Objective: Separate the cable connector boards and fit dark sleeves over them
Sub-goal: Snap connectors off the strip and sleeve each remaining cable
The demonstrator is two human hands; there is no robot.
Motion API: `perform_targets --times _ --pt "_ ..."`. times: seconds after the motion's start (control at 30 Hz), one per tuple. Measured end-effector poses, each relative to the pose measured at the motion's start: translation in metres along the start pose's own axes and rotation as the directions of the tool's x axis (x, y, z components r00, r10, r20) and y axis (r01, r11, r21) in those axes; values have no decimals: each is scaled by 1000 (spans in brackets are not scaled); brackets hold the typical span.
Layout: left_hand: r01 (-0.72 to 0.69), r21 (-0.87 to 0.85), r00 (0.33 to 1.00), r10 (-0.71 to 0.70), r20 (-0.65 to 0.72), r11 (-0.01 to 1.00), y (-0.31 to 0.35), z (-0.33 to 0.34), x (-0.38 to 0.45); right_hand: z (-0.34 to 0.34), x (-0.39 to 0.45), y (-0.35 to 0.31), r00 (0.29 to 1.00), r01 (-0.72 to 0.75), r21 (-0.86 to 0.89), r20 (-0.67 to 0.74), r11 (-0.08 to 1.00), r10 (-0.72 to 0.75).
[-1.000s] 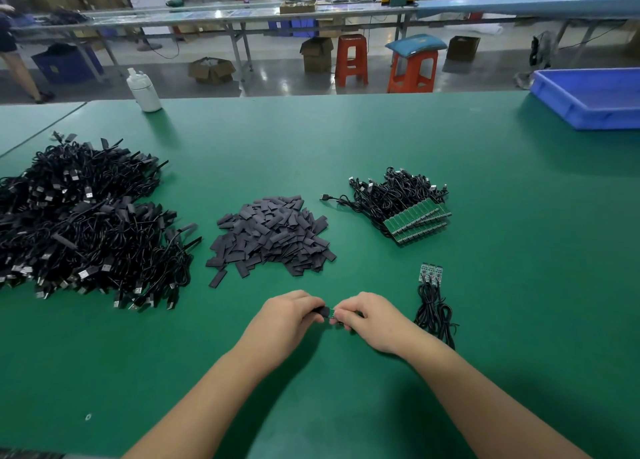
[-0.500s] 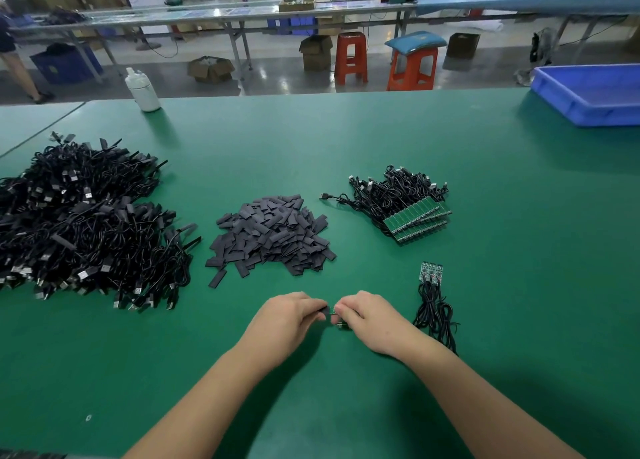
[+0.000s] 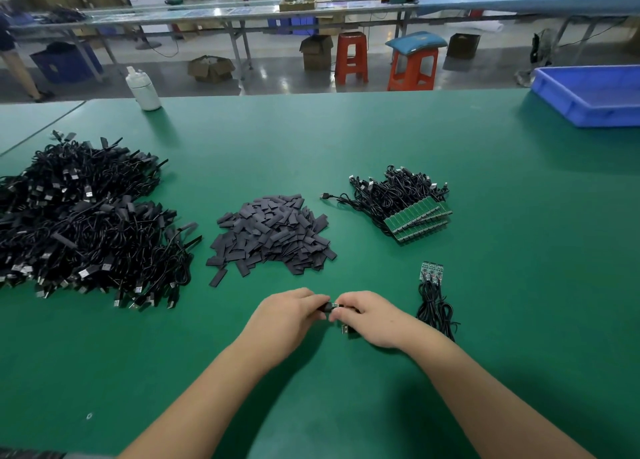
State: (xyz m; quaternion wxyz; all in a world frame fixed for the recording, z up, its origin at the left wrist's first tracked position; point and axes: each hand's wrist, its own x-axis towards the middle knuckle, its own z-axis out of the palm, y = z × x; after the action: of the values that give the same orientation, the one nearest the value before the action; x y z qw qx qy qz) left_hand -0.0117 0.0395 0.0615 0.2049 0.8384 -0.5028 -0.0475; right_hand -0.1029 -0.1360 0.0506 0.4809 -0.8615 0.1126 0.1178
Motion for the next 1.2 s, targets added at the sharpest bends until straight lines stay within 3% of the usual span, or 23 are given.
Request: perform_targets --times 0.07,0.17,0.33,0.7,0.83,1.2 --pt "-17 -70 999 14 -48 997 1 -1 -1 -2 -1 -3 1000 15 76 -18 997 -14" --pt "-29 -149 996 16 -90 988 3 -1 -2 -6 -1 -3 999 31 36 -37 999 -29" --pt "-72 -136 989 53 -139 988 3 4 -4 -6 0 -3 999 6 -71 -33 997 -8" --pt "-108 -229 984 72 -163 967 5 6 -5 -12 -6 -5 999 -40 98 -1 994 40" --pt "-125 -189 982 95 -162 974 7 6 -4 -12 -9 -3 998 -66 172 16 983 64" --pt "-49 -230 982 5 -188 972 11 8 -5 -15 -11 -8 996 -76 149 51 986 70"
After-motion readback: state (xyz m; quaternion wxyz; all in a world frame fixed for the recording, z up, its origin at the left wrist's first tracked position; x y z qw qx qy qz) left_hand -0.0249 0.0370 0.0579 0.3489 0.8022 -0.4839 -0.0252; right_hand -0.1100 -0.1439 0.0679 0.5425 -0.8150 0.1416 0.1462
